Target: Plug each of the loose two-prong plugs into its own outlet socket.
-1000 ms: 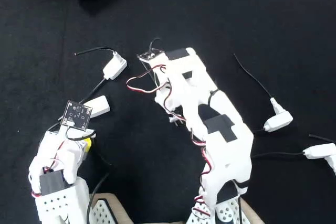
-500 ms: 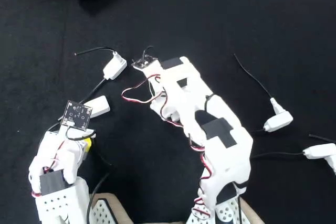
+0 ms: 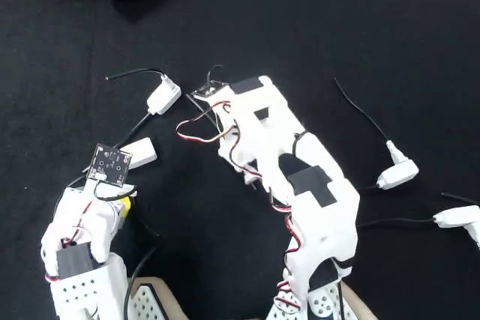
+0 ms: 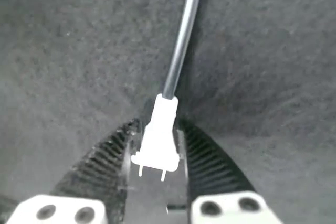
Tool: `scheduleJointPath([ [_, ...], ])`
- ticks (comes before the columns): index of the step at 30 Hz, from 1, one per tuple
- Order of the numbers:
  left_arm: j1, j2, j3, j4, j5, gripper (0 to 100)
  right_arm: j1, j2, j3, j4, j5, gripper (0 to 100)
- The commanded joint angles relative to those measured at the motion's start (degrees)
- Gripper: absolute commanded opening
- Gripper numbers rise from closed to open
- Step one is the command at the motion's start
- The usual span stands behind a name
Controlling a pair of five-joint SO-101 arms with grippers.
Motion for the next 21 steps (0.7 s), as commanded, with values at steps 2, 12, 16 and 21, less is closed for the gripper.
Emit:
scheduleJointPath([
  [2,-0.4,-0.5,1.0,0.2,-0.6,25,-0.2,-0.9,-5.5,3.3,0.7,23.7],
  [12,-0.2,-0.5,1.0,0.1,-0.6,25,2.6,-0.9,-4.4,3.3,2.9,24.2],
  [16,-0.3,-0.5,1.0,0.1,-0.6,25,4.7,-0.9,-3.5,3.0,5.3,24.2],
  [21,-0.3,-0.5,1.0,0.1,-0.6,25,4.3,-0.5,-3.3,3.0,5.9,24.2],
])
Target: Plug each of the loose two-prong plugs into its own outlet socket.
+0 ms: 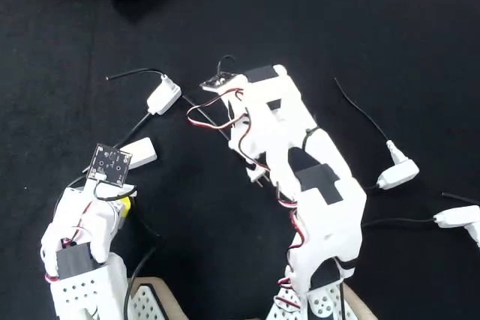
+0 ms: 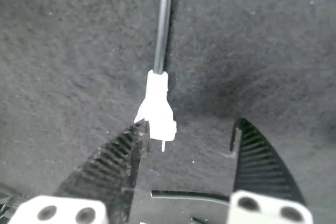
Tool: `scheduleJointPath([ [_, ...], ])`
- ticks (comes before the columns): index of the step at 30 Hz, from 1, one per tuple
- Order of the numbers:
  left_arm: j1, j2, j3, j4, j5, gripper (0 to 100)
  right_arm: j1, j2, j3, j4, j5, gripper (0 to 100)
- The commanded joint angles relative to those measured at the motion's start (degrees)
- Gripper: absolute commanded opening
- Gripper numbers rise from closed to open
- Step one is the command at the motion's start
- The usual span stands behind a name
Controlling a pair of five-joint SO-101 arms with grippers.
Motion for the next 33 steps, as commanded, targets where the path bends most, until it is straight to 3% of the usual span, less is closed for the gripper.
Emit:
scheduleJointPath([
  [1,-0.3,-0.5,1.0,0.1,-0.6,25,0.2,-0.5,0.7,0.0,0.8,24.1],
  [16,-0.3,-0.5,1.0,0.2,-0.6,25,-1.3,-0.5,5.8,-6.2,0.4,23.4],
  [23,-0.3,-0.5,1.0,0.2,-0.6,25,-1.5,-0.5,5.8,-5.9,0.3,1.6],
  [33,-0.4,-0.5,1.0,0.2,-0.6,25,-8.1,-0.6,8.0,-5.4,-4.2,2.5],
])
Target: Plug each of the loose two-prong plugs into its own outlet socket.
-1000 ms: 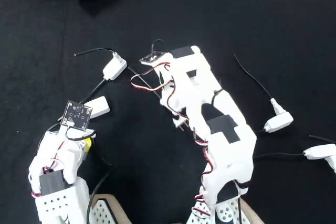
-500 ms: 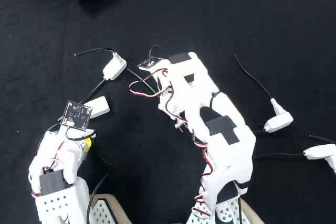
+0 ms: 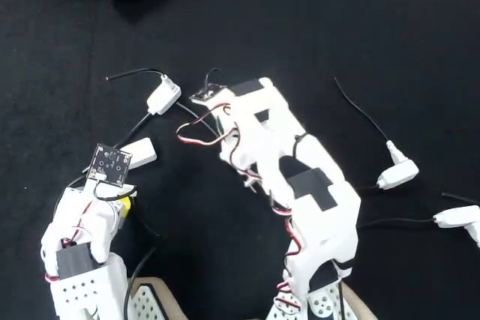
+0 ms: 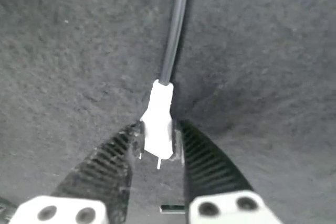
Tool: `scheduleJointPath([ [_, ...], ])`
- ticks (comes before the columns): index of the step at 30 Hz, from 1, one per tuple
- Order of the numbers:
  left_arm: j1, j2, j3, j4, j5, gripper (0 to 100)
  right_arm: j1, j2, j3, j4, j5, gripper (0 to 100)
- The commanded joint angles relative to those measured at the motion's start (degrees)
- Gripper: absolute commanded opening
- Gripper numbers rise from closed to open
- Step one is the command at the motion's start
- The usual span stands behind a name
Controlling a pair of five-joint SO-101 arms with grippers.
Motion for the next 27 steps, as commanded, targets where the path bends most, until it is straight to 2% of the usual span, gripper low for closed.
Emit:
scheduleJointPath([
  [1,-0.4,-0.5,1.0,0.2,-0.6,25,-3.2,-0.4,1.3,0.4,-1.8,2.5],
  [10,-0.4,-0.5,1.0,0.2,-0.6,25,-6.9,-0.1,1.5,0.4,-4.4,3.0],
  [17,-0.4,-0.5,1.0,0.2,-0.6,25,-6.9,0.2,1.6,0.3,-4.9,3.1],
  [23,-0.4,-0.5,1.0,0.2,-0.6,25,-7.4,4.7,-0.2,-0.2,-6.2,15.8],
  [27,-0.4,-0.5,1.0,0.2,-0.6,25,-7.6,5.8,-1.1,0.2,-6.7,6.4],
])
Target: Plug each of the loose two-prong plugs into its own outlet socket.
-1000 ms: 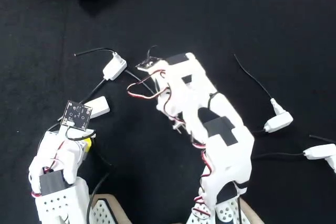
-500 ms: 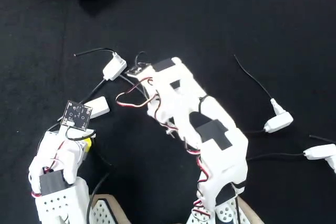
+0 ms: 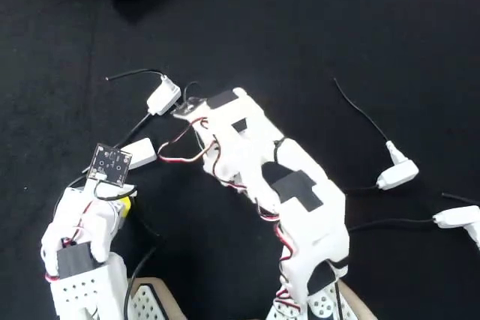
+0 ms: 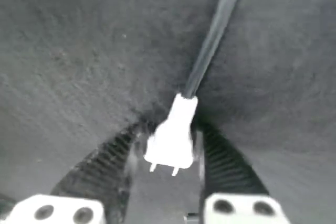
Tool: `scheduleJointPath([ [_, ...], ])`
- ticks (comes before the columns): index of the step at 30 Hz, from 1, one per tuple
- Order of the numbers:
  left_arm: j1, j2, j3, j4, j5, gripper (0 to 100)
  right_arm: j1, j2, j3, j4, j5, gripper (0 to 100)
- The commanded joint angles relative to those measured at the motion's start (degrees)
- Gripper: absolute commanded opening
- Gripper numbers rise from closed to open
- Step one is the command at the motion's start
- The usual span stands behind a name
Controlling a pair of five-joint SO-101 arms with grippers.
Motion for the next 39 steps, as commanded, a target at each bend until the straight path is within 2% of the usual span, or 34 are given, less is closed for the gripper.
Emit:
scheduleJointPath([
  [1,-0.4,-0.5,1.0,0.2,-0.6,25,-1.4,2.0,-0.4,-0.4,-1.8,3.0],
  [2,-0.4,-0.5,1.0,0.2,-0.6,25,-1.2,1.8,-0.4,-0.4,-2.2,0.8],
  [8,-0.4,-0.5,1.0,0.2,-0.6,25,-1.1,-0.4,-0.4,1.0,-1.6,2.1],
  [15,-0.4,-0.5,1.0,0.2,-0.6,25,0.0,-8.0,0.6,3.2,0.7,16.9],
  [20,-0.4,-0.5,1.0,0.2,-0.6,25,3.1,-13.8,1.5,5.7,2.5,16.9],
  [24,-0.3,-0.5,1.0,0.2,-0.6,25,3.9,-15.7,5.7,2.7,4.0,17.0],
  [30,-0.3,-0.5,1.0,0.2,-0.6,25,3.0,-11.2,9.3,-4.9,3.9,17.0],
  [39,-0.4,-0.5,1.0,0.2,-0.6,25,0.5,-6.7,8.5,-5.6,3.9,16.9],
])
